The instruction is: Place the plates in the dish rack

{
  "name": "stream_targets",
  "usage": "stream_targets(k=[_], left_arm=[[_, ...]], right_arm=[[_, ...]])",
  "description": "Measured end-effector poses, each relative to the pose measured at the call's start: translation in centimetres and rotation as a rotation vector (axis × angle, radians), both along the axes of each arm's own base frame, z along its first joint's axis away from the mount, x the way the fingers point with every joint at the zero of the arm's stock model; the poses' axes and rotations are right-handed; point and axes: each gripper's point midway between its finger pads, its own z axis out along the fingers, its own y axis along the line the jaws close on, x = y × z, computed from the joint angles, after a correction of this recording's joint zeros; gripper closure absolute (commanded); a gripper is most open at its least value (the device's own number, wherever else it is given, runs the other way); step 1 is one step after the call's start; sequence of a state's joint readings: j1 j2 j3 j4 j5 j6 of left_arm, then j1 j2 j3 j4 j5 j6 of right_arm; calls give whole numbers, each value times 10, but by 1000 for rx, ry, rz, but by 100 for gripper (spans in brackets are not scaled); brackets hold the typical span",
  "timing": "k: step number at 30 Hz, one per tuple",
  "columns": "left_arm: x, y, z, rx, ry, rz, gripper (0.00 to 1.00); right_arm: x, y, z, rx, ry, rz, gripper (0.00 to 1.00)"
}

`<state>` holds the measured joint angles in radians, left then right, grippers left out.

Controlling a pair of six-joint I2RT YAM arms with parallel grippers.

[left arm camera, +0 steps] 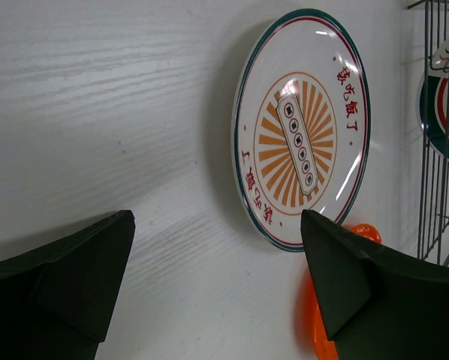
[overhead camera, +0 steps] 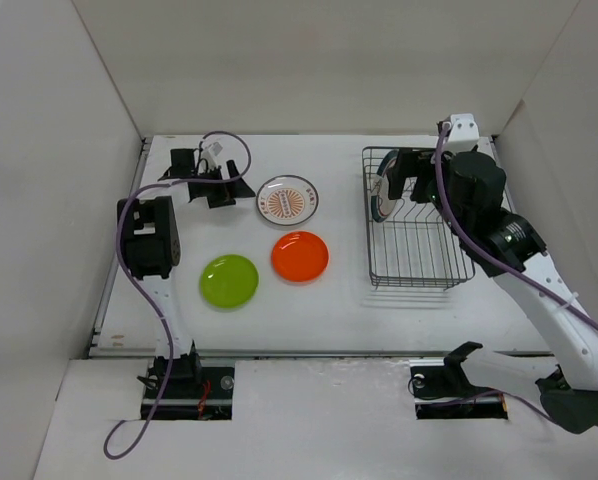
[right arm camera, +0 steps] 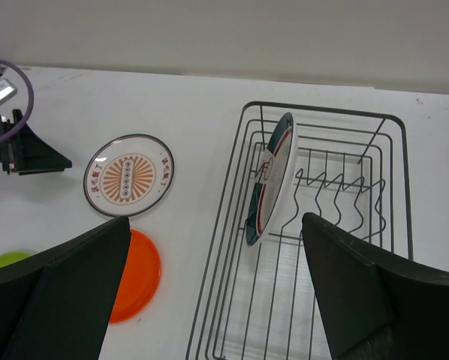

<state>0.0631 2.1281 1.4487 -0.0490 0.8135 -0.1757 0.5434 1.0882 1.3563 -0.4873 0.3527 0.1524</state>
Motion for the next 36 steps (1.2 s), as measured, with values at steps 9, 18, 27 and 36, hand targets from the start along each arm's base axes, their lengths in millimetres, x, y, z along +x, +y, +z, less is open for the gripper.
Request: stream_targets(k=[9,18,27,36], left_arm=[[10,-39,-2,29,-18,-64,20],[9,-52,-13,48,-7,-81,53],[13,-49,-23,34,39,-66,100],[9,-48,-15,-27,65,-82,100]], right_arm=[[2,2,-3,-4,8,1,0],[4,1,-11,-15,23,-7,0],[5,0,-24,-29,48,-21,0],[7,6,-51,-46,98,0,0]])
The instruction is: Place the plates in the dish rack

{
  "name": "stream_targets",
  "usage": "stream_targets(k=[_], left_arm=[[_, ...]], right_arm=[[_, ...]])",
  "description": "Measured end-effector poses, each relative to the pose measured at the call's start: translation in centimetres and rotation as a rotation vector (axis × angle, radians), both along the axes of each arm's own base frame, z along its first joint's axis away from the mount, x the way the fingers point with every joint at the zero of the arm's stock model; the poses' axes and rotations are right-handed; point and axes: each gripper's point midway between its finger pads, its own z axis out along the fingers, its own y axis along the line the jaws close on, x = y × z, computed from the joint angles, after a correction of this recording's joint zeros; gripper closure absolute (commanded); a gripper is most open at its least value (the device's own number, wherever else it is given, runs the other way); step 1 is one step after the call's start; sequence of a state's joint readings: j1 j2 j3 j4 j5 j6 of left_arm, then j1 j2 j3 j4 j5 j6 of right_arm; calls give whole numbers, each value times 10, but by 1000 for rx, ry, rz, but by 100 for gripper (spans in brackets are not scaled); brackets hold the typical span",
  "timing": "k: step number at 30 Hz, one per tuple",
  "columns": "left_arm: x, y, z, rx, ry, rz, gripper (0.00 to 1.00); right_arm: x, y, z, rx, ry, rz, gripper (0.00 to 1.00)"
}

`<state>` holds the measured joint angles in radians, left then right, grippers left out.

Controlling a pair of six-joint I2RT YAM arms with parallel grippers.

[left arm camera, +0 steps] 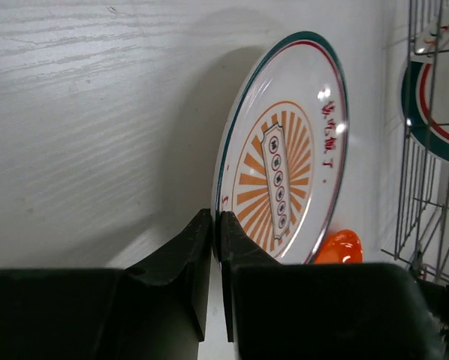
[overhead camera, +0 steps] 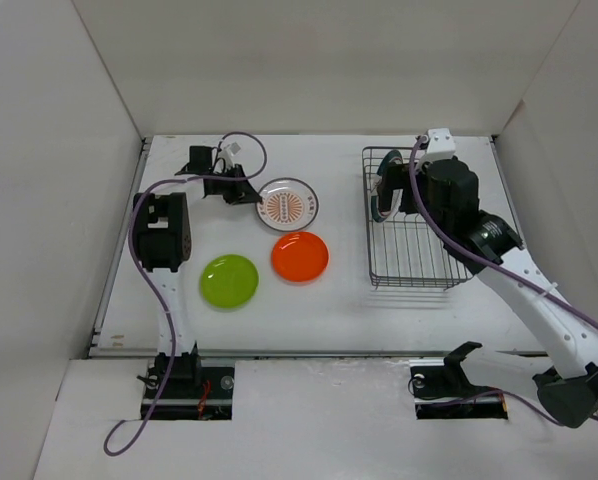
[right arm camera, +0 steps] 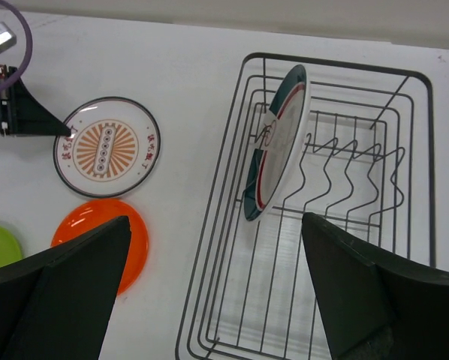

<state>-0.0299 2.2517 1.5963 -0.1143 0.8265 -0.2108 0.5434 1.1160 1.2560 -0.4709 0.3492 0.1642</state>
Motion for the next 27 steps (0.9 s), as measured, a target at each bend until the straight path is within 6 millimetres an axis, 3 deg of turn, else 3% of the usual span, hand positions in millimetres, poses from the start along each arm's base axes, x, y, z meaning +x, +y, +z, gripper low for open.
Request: stream_targets(k=[5,11,15,19,22,27], left_arm=[[-5,20,41,-78,-72,8,100],[-14,59,127,-170,-264,31,100],[-38,58,173,-211,-382,-45,100],[-71,43,194,-254,-437,-155,100],[-92,34,204,-272,-466,-227,100],[-111,26,219,-295,-513,-305,100]], right_arm=[[2,12,-14,25,12,64,0],[4,33,-5,80,-24,163,0],[6,53,1,123,-55,256,0],[16,77,-4,148,-58,348,1],[27,96,-23,153,-22,402,1],[38,128,-60,165,65,482,2]])
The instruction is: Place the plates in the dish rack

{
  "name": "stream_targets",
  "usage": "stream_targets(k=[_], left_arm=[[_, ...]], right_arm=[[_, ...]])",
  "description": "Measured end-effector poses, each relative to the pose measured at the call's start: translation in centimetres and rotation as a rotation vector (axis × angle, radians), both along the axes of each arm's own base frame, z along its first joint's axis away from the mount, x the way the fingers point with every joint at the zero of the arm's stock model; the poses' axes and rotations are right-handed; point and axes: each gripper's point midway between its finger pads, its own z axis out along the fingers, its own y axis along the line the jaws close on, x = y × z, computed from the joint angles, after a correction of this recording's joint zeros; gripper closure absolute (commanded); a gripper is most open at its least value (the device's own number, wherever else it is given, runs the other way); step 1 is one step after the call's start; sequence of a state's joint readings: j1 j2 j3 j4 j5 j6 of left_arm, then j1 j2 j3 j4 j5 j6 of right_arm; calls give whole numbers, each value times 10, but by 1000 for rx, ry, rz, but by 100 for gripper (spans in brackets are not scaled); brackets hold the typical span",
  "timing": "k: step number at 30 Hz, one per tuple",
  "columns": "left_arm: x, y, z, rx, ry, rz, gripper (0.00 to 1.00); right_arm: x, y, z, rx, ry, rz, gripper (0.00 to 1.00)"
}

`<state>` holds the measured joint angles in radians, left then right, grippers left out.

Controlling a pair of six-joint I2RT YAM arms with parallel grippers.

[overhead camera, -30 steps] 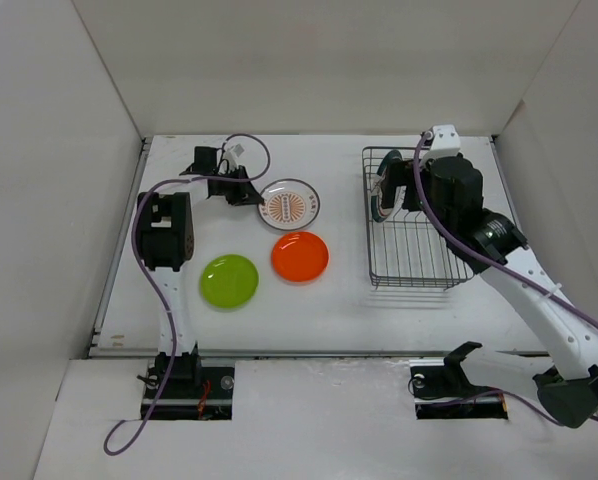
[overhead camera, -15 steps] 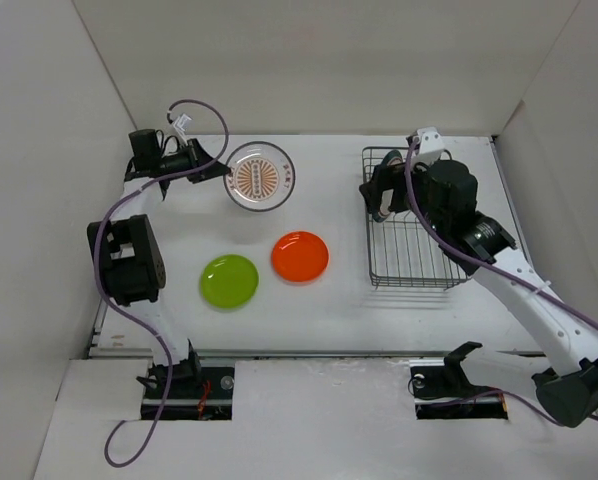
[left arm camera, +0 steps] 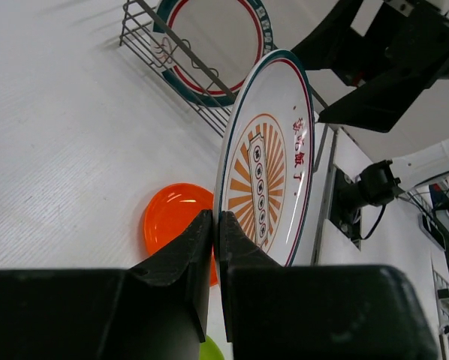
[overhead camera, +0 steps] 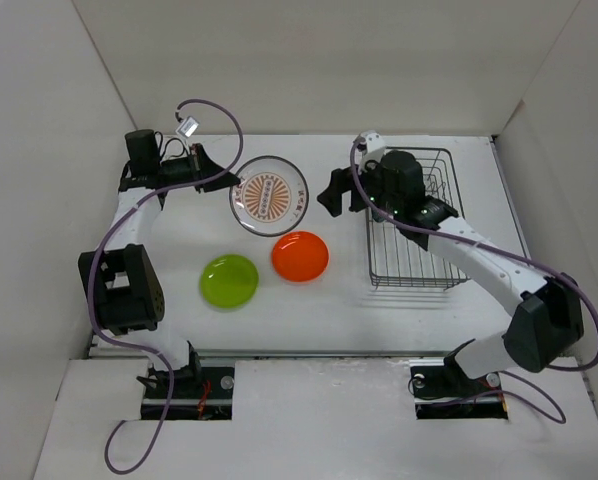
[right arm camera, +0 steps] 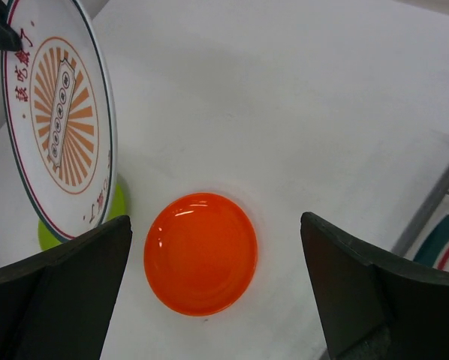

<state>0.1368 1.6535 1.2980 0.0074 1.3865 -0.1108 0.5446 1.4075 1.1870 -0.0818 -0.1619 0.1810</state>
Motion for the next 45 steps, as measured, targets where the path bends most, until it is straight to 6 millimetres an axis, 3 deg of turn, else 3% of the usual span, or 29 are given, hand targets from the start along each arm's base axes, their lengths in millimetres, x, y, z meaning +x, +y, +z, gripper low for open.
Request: stream_targets(k=[4,15,22,26,28,30,34,35,36,37,38,41,43,45], left_arm=[[-6,-3,2,0,-9,-20,100],[-8,-6,-1,2,-3,-31,100],[-11,-9,1,-4,-5,-49,100],[-13,-10,1,-8,-9,-59,100],[-13,-10,1,-9,-10,-61,100],[-13,-10,1,-8,-11,-61,100],[-12,-9,2,-1,-45,-64,100],[-12,-9,2,1,-47,-62,94],[-11,-9,2,3,-46,-60,58],[-11,-9,2,5,-48,-56,33],[-10,-10,2,9,-41,-49,1],[-7,-9,-2,17,-10,-24,0],[-4,-8,-4,30,-9,-4,0],[-1,-6,-7,45,-6,18,0]], right_arm=[[-3,23,-12,25,35,74,2],[-9,39,20,112,-17,144,4],[-3,64,18,131,5,217,6],[-4,87,1,141,61,285,26],[-8,97,-7,151,89,321,65],[-10,103,-12,160,114,342,94],[-12,104,-11,185,145,338,100],[-13,104,-10,187,145,337,100],[-13,103,-9,188,144,332,100],[-14,102,-8,186,140,329,100],[-15,99,-5,185,136,323,100],[-17,79,8,167,115,279,100],[-10,54,25,145,69,195,100],[-1,17,49,110,12,66,100]])
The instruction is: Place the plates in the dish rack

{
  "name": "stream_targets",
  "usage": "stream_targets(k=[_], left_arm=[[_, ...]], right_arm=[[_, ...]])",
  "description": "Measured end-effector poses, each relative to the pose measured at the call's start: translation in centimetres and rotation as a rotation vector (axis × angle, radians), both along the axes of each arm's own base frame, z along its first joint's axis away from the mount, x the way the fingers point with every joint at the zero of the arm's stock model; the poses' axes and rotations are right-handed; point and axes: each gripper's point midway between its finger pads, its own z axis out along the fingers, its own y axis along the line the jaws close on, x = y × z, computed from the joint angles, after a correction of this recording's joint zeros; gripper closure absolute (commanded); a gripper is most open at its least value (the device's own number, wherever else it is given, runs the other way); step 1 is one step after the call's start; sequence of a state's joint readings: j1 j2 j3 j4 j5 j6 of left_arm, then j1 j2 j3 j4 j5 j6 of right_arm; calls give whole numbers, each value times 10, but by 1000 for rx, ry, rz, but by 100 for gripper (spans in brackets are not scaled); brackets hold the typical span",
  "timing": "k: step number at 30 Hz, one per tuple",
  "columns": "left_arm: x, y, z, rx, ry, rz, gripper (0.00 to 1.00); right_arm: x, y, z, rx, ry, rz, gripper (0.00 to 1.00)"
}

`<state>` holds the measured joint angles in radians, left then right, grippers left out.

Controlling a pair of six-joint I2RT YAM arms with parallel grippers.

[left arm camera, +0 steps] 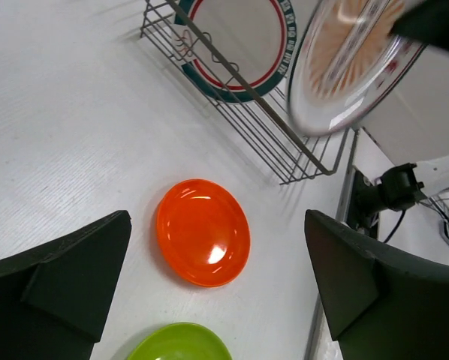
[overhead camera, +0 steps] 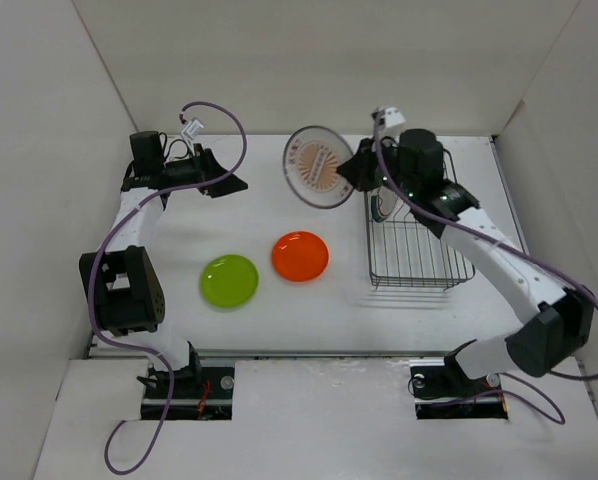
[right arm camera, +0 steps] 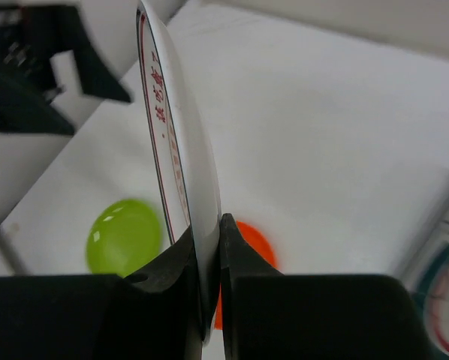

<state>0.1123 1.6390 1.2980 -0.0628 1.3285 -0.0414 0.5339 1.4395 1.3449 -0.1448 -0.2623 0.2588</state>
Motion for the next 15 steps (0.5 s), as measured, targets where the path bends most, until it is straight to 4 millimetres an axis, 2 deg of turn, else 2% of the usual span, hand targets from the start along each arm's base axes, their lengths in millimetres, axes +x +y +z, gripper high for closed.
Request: stream_targets(k=[5,7,9,12,15], left_arm=[[10,6,-7,47,-3,71,0],[14,9,-8,72,-7,110,0],[18,13,-7,96,-19,147,0],[22,17,-8,122,-25,185,0],[26,21,-12,144,-17,216,0]], right_arm=[[28,-102,61,-80,-101,-403,100],[33,-141,74,-107,-118,-551,100],[35,-179,77,-138,-113,-673,100],[34,-223,69,-192,-78,-820,100],[33,-255,57,-235,-45,-918,100]])
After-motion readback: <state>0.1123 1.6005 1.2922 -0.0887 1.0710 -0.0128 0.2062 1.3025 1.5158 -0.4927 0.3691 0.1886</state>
